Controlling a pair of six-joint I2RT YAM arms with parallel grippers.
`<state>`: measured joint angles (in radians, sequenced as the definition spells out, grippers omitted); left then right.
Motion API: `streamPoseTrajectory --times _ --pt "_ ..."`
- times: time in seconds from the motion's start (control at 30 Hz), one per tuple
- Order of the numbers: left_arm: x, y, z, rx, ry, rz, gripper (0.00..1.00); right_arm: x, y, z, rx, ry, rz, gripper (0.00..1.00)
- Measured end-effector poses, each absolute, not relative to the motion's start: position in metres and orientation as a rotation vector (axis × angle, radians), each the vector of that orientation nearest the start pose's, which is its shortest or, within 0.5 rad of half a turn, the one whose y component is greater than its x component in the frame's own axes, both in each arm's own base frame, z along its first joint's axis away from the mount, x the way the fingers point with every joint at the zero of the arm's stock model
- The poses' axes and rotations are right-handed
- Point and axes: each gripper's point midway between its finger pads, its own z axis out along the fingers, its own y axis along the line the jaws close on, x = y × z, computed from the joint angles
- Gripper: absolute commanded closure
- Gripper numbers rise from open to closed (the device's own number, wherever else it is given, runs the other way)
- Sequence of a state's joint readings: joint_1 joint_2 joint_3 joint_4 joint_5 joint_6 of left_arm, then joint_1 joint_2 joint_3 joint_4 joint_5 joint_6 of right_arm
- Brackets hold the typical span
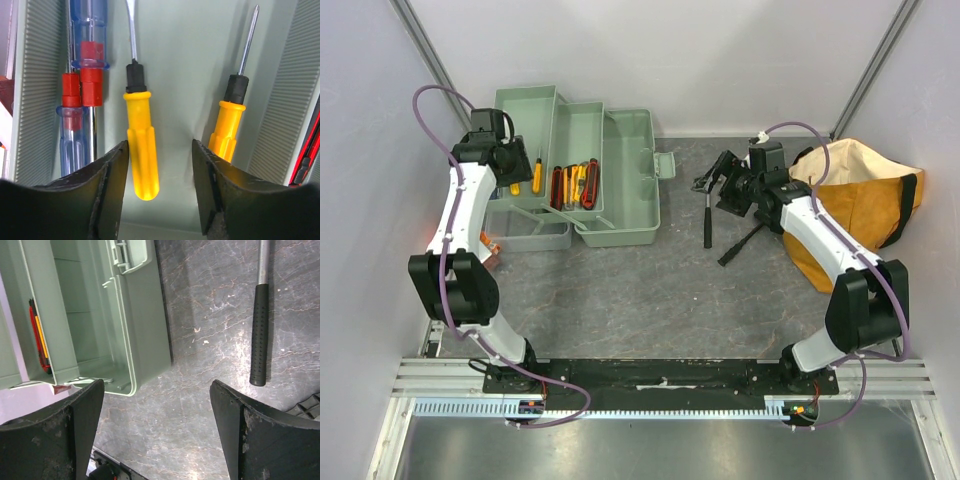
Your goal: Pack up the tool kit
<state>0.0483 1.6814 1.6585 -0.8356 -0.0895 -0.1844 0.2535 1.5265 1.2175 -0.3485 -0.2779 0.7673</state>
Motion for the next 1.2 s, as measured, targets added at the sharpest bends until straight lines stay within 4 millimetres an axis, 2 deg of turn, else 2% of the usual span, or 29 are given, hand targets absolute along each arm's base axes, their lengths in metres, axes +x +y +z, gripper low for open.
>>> streamPoseTrajectory --times 0.13,0.23,0.37,0.5,0.6,0.7,0.8,0.9,1.0,1.2 --pt "0.426 0.025 0.221 -0.311 2.391 0.018 0.34 0.397 0.175 0.177 0.432 2.333 0.783 0.09" --pt "0.425 0.016 0.239 -0.285 2.349 -0.042 0.29 0.397 0.171 0.163 0.423 2.367 0.722 0.09" --pt "0.419 -0.003 0.285 -0.213 2.223 -0.172 0.24 0.398 0.169 0.150 0.374 2.385 0.619 0.11" --pt "0.405 -0.025 0.344 -0.110 2.050 -0.303 0.21 0.396 0.176 0.132 0.273 2.413 0.502 0.23" --pt "0.393 -0.039 0.379 -0.038 1.941 -0.379 0.20 0.396 0.179 0.106 0.207 2.453 0.386 0.30" --pt "0.384 -0.051 0.401 0.024 1.871 -0.441 0.19 0.397 0.172 0.076 0.183 2.503 0.268 0.35" --pt "0.380 -0.060 0.409 0.062 1.844 -0.486 0.19 0.398 0.159 0.049 0.170 2.544 0.153 0.38" --pt "0.379 -0.063 0.409 0.077 1.843 -0.508 0.19 0.403 0.151 0.033 0.150 2.559 0.070 0.39" --pt "0.378 -0.066 0.404 0.083 1.854 -0.526 0.19 0.416 0.149 0.027 0.126 2.540 0.026 0.40" --pt "0.378 -0.067 0.401 0.084 1.861 -0.532 0.18 0.450 0.152 0.028 0.118 2.464 -0.014 0.43"
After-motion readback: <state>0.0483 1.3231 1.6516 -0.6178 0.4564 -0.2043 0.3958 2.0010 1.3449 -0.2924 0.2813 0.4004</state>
